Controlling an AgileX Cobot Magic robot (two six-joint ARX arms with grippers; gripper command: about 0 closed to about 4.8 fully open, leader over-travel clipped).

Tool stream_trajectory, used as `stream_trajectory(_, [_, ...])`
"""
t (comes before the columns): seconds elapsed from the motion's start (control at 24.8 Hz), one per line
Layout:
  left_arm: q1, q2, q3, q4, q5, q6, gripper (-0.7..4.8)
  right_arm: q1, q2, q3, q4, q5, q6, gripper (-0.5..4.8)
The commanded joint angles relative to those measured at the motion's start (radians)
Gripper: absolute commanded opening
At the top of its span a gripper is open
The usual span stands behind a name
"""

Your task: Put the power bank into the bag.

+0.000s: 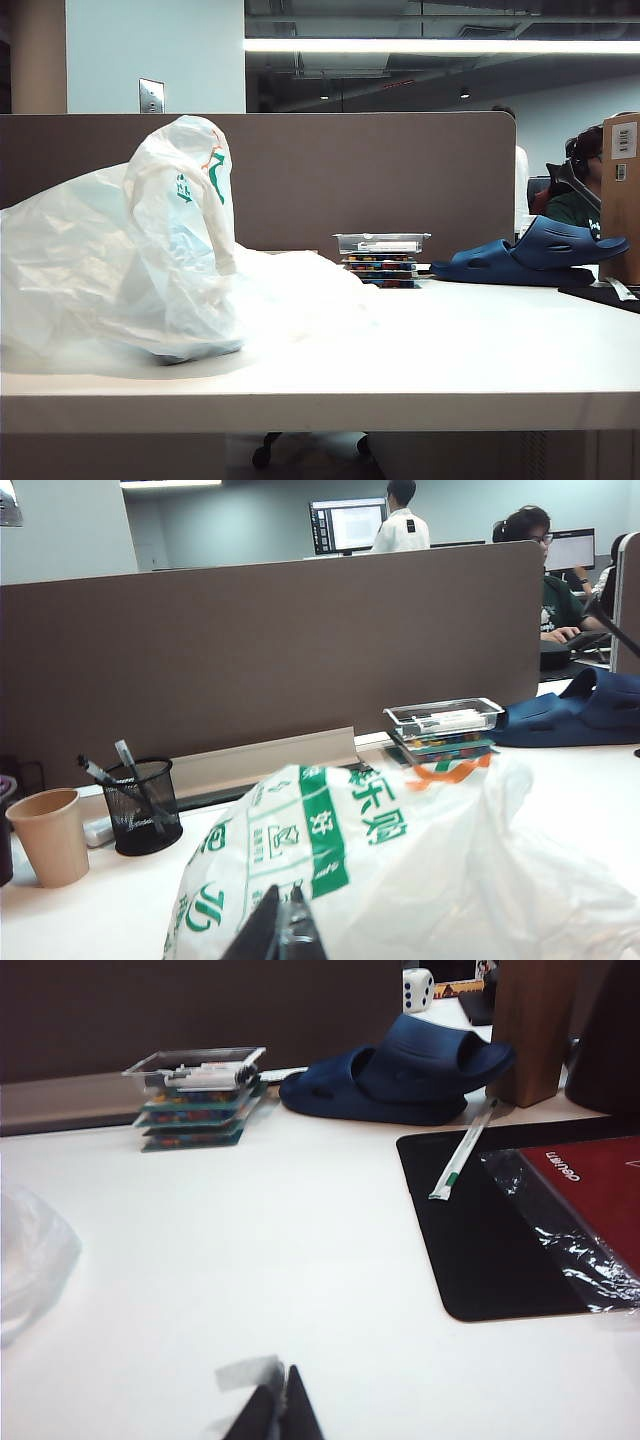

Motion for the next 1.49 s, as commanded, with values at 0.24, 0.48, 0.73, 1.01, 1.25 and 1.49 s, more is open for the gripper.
stream_trajectory(0.24, [0.002, 0.0, -0.03, 0.054, -0.004, 0.003, -0.06, 0.0, -0.006, -0.101, 0.126, -0.004, -0.028, -0.06])
stream_trajectory(0.48, [0.002, 0.0, -0.034, 0.056, -0.004, 0.005, -0.06, 0.0, -0.006, -0.126, 0.136, 0.0, -0.042, -0.06])
stream_trajectory(0.73, [0.002, 0.0, -0.077, 0.09, -0.005, 0.005, -0.06, 0.0, -0.006, -0.147, 0.143, 0.003, -0.073, -0.06])
stream_trajectory(1.01, [0.002, 0.0, -0.078, 0.08, -0.002, -0.008, -0.06, 0.0, -0.006, -0.147, 0.146, -0.005, -0.083, -0.05])
stream_trajectory(1.25, [0.002, 0.0, -0.078, 0.055, 0.0, -0.006, -0.06, 0.0, -0.006, -0.147, 0.127, -0.004, -0.079, -0.05])
stream_trajectory(1.49, [0.002, 0.0, -0.078, 0.048, 0.0, -0.006, -0.06, 0.0, -0.006, -0.147, 0.127, -0.004, -0.079, -0.05])
